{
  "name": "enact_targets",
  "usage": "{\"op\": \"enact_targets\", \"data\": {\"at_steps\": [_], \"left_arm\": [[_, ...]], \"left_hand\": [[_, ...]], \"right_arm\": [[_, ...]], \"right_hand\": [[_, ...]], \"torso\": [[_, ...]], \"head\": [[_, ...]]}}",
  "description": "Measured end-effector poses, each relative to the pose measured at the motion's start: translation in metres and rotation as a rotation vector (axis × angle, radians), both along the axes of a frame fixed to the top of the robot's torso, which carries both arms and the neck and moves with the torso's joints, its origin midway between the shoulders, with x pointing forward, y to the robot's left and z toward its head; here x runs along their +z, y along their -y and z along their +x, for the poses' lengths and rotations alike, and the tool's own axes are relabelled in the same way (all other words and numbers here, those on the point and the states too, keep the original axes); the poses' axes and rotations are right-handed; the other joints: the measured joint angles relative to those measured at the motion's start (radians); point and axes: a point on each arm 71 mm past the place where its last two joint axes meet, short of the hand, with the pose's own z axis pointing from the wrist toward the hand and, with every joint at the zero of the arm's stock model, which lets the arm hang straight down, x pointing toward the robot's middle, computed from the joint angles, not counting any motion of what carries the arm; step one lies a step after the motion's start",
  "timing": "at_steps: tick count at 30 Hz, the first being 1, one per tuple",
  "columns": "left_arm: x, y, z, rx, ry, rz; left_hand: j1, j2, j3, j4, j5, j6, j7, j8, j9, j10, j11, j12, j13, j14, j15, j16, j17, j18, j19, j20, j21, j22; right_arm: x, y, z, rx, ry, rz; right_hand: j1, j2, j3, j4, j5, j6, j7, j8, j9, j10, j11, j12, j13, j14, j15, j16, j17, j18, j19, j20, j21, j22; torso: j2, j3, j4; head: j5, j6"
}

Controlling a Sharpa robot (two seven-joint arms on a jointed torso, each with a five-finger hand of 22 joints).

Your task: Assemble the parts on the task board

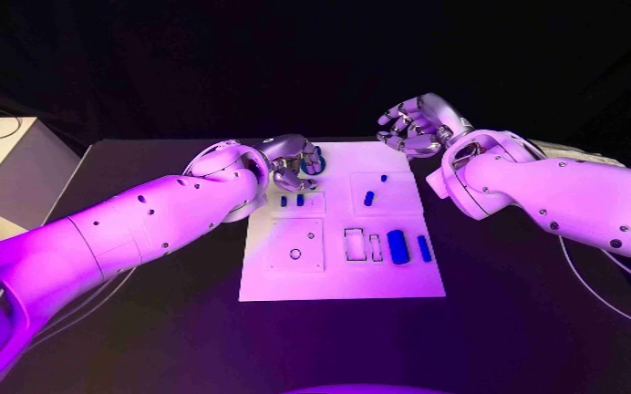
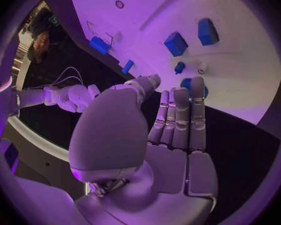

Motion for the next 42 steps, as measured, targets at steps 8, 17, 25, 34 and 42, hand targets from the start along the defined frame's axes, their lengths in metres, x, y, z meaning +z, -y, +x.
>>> {"op": "enact_targets", "data": {"at_steps": [8,17,25,34,42], "left_arm": [[-0.006,0.005,0.002,0.016,-0.012,0.076],[-0.010,0.007,0.005,0.037,-0.022,0.131],[-0.012,0.010,0.006,0.039,-0.015,0.152],[-0.012,0.011,0.008,0.042,-0.008,0.159],[-0.014,0.014,0.009,0.041,-0.009,0.162]], "left_hand": [[0.000,0.000,-0.003,-0.003,0.000,0.009,0.002,-0.013,-0.012,0.004,-0.004,-0.005,-0.013,0.051,0.002,0.074,0.062,0.000,0.007,0.007,0.020,0.017],[0.000,0.000,-0.003,-0.003,0.000,0.024,0.001,-0.018,-0.020,0.013,-0.001,-0.009,-0.020,0.079,0.002,0.121,0.099,-0.001,0.034,0.012,0.068,0.063],[0.005,0.005,0.005,-0.010,0.000,0.039,0.000,-0.027,-0.027,0.026,-0.004,-0.009,-0.025,0.095,0.000,0.149,0.116,-0.002,0.056,0.009,0.103,0.100],[0.010,0.010,0.018,-0.015,0.000,0.039,0.001,-0.044,-0.035,0.037,-0.007,-0.014,-0.030,0.106,-0.003,0.165,0.126,-0.002,0.066,0.005,0.128,0.127],[0.011,0.019,0.027,-0.018,0.000,0.045,0.006,-0.050,-0.039,0.053,-0.009,-0.014,-0.034,0.113,-0.003,0.176,0.130,-0.002,0.073,0.005,0.144,0.142]], "right_arm": [[0.000,-0.002,0.000,0.007,0.002,0.006],[0.001,-0.004,-0.001,0.013,0.005,0.010],[0.001,-0.006,-0.002,0.018,0.006,0.012],[0.002,-0.007,-0.002,0.023,0.007,0.014],[0.002,-0.008,-0.003,0.026,0.008,0.014]], "right_hand": [[-0.005,-0.005,0.008,-0.003,0.000,-0.004,0.004,0.000,0.003,0.011,0.011,-0.126,-0.098,0.020,0.005,0.000,0.027,0.000,0.027,0.005,0.020,0.016],[-0.009,-0.009,0.008,-0.003,0.000,-0.005,0.006,0.000,0.004,0.016,0.016,-0.186,-0.145,0.020,0.005,-0.013,0.022,0.000,0.030,0.009,0.004,0.007],[-0.014,-0.005,0.008,-0.003,0.000,-0.008,0.009,0.000,0.005,0.019,0.019,-0.204,-0.160,0.020,0.005,-0.015,0.020,0.000,0.030,0.009,0.000,0.005],[-0.014,-0.005,0.008,-0.003,0.000,-0.008,0.008,0.000,0.005,0.019,0.020,-0.211,-0.166,0.020,0.005,-0.015,0.020,0.000,0.030,0.009,0.000,0.005],[-0.014,-0.005,0.008,-0.003,0.000,-0.008,0.008,0.000,0.005,0.019,0.020,-0.211,-0.166,0.020,0.005,-0.015,0.020,0.000,0.030,0.009,0.000,0.005]], "torso": [[0.003,0.0005,-0.0023],[0.004,0.0010,-0.0029],[0.003,0.0005,-0.0024],[0.002,0.0005,-0.0015],[0.002,0.0005,-0.0024]], "head": [[-0.001,0.003],[-0.005,-0.005],[-0.006,-0.006],[-0.007,-0.006],[-0.008,-0.010]]}}
